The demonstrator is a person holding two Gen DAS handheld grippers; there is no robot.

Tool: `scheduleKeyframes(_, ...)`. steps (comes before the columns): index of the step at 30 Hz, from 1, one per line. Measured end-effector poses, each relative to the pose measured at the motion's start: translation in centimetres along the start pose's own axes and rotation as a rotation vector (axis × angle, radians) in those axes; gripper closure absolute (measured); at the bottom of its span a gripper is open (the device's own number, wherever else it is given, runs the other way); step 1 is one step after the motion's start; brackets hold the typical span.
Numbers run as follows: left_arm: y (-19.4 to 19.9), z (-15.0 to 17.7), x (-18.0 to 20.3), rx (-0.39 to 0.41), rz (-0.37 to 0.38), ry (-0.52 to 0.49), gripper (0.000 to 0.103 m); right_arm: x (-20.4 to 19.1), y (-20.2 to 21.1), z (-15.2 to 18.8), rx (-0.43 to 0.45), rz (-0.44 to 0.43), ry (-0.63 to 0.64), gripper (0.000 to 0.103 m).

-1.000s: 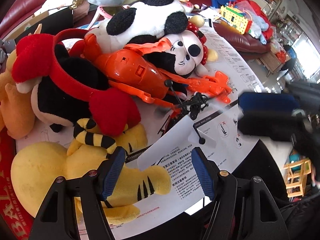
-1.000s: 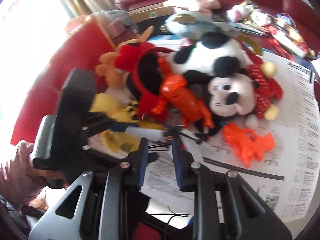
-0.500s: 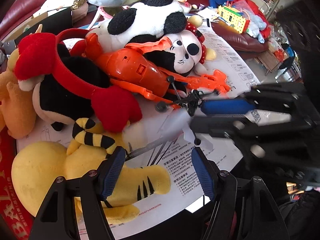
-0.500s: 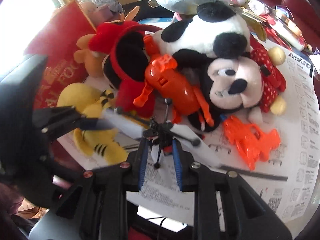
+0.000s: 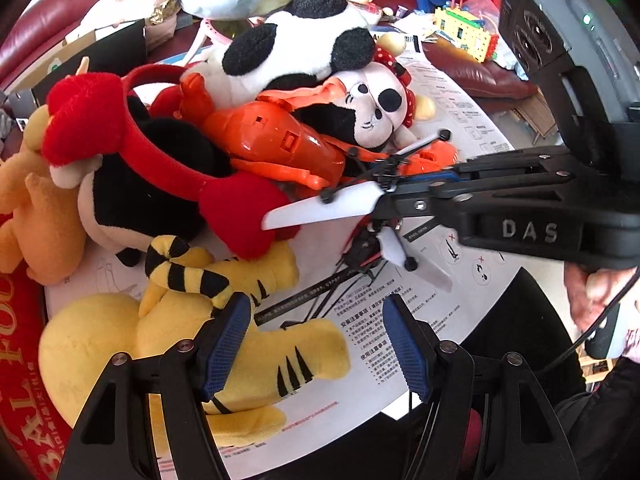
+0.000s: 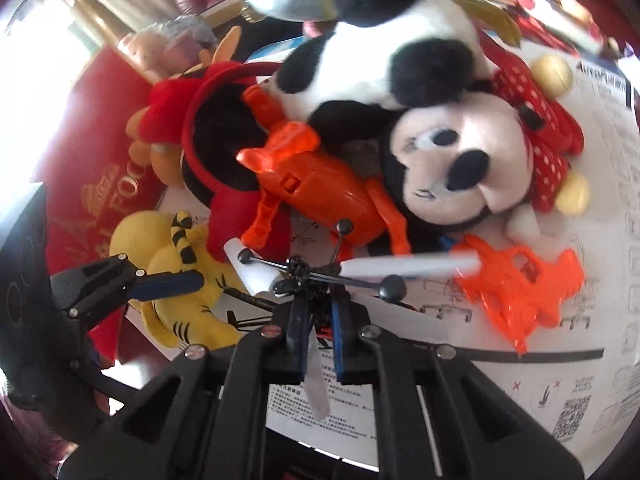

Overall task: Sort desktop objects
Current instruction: 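Lift the white helicopter off the sheet with the right tool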

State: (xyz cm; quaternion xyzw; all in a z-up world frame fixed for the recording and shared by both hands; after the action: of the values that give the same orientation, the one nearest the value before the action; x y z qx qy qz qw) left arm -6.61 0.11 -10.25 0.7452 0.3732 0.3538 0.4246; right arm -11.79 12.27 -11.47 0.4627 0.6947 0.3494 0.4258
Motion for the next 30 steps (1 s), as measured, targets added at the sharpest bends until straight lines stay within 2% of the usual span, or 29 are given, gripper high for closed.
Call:
scheduleKeyframes(1, 0.0, 0.0, 0.0, -0.013, -0.004, 0.005, 0.034, 0.4, 0.3, -0.1, 0.010, 0.026, -0.003, 0.094)
scheduleKeyframes(6, 0.6, 0.5, 0.1, -0.023, -0.034, -0.031, 0.034, 3.3, 1.4, -0.9, 0.020, 0.026, -0.085, 0.094)
scheduleKeyframes(10, 0.3, -0.1, 0.8, -0.026, -0.051, -0.040, 0.034, 4.5, 1.7, -0.8, 0.020, -0.017, -0.127, 0.094)
scheduleKeyframes(14, 0.1, -0.8, 1.5, -0.030, -0.068, -0.049, 0.034, 3.9, 1.7, -0.4, 0.015, -0.033, -0.088, 0.094)
scheduleKeyframes(17, -0.9, -1.8, 3.1, -0.034, -0.088, -0.109, 0.034, 3.5, 1.8, -0.2, 0.011, -0.037, -0.040, 0.094)
scheduleKeyframes(22, -3.8, -2.7, 4.6, -0.104, -0.113, -0.190, 0.034, 4.6, 2.1, 0.2, 0.010, -0.072, -0.022, 0.094)
scheduleKeyframes(25, -5.4, -3.2, 4.9, -0.136, -0.122, -0.201, 0.034, 5.5, 2.0, 0.4, 0.015, -0.095, -0.035, 0.094)
scheduleKeyframes(27, -5.8, -3.3, 4.9, -0.136, -0.109, -0.178, 0.041, 5.9, 2.0, 0.4, 0.021, -0.107, -0.046, 0.093)
scheduleKeyframes(29, -6.0, -3.5, 4.8, -0.133, -0.095, -0.153, 0.068, 6.1, 2.0, 0.5, 0.027, -0.116, -0.057, 0.092)
scheduleKeyframes(30, -6.0, -3.5, 4.7, -0.131, -0.087, -0.141, 0.071, 6.2, 2.0, 0.5, 0.031, -0.121, -0.063, 0.092)
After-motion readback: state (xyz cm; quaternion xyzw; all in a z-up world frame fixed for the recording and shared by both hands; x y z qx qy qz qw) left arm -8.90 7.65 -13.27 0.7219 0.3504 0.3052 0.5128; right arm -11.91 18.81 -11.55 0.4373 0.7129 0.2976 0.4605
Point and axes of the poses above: each gripper's, at about its wrist camera, not at the fingertips, and y roughly against the way its jaws point, x to its right, z to its underside, the point moved 3 cm from there along -y, roughly the way its jaws point, and after that the axes turned 3 degrees about z, right-handed, at the moved point
